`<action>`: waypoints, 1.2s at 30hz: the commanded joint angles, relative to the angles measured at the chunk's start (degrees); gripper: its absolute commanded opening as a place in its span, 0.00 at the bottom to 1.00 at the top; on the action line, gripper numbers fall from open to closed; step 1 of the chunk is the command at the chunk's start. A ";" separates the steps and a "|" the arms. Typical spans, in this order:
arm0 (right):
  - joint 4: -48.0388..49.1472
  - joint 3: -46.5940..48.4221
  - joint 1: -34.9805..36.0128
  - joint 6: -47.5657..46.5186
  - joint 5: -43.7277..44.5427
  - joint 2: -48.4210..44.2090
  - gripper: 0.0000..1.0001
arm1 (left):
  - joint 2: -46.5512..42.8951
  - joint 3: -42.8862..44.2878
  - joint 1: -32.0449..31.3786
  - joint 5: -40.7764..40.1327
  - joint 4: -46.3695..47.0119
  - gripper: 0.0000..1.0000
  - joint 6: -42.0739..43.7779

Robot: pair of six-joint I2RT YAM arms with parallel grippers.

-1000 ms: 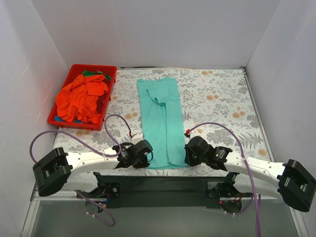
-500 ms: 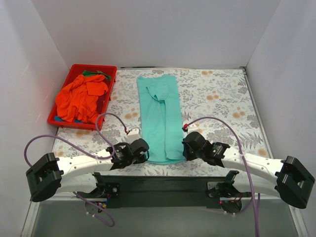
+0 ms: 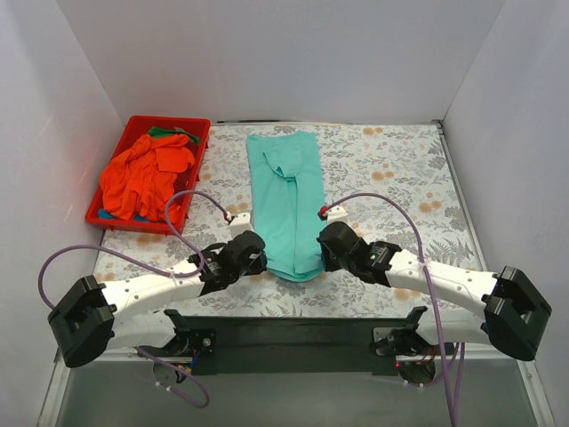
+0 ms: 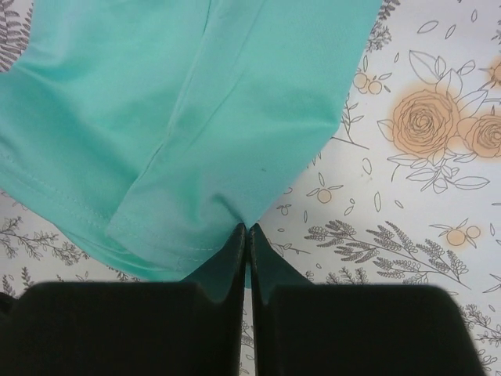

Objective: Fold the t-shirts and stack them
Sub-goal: Fold the tshirt

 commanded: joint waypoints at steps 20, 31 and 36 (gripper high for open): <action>6.19 15.13 -13.63 -10.70 -1.45 8.62 0.03 | 6.02 7.28 13.38 4.55 16.12 0.00 12.46; 9.44 26.29 -20.50 -14.92 -5.85 20.58 0.02 | 18.06 14.22 24.72 15.36 25.25 0.00 16.68; 10.06 33.67 -22.96 -16.94 -7.52 28.05 0.01 | 26.32 19.41 29.03 19.84 28.15 0.00 18.27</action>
